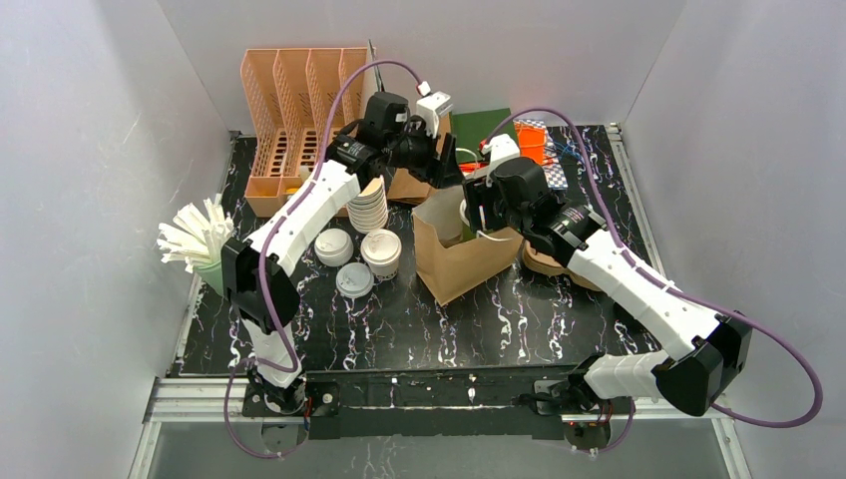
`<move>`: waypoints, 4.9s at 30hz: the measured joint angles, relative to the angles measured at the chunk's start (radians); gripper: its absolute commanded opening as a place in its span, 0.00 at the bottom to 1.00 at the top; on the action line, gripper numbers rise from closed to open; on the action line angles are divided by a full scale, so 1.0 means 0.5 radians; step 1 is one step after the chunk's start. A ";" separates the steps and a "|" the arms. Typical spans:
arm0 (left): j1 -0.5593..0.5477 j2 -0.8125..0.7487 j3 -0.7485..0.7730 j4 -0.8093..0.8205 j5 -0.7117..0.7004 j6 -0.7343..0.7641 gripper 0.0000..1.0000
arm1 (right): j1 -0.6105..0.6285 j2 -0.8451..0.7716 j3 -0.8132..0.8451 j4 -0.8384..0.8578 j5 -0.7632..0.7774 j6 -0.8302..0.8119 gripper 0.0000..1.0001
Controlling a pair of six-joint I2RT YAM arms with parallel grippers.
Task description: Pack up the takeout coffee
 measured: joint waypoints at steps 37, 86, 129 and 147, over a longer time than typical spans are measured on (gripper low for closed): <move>-0.038 -0.494 -0.703 0.604 0.158 -0.474 0.00 | -0.026 -0.256 -0.736 0.776 -0.037 -0.095 0.09; -0.169 -0.600 -0.834 0.628 -0.061 -0.283 0.00 | -0.030 0.130 -0.019 -0.294 -0.497 0.274 0.98; -0.327 -0.569 -0.534 0.304 -0.252 -0.003 0.00 | 0.036 -0.243 -0.177 -0.307 0.087 0.447 0.59; -0.587 -0.569 -0.568 0.066 -0.748 0.311 0.02 | -0.359 0.018 -0.301 0.136 -0.337 0.664 0.48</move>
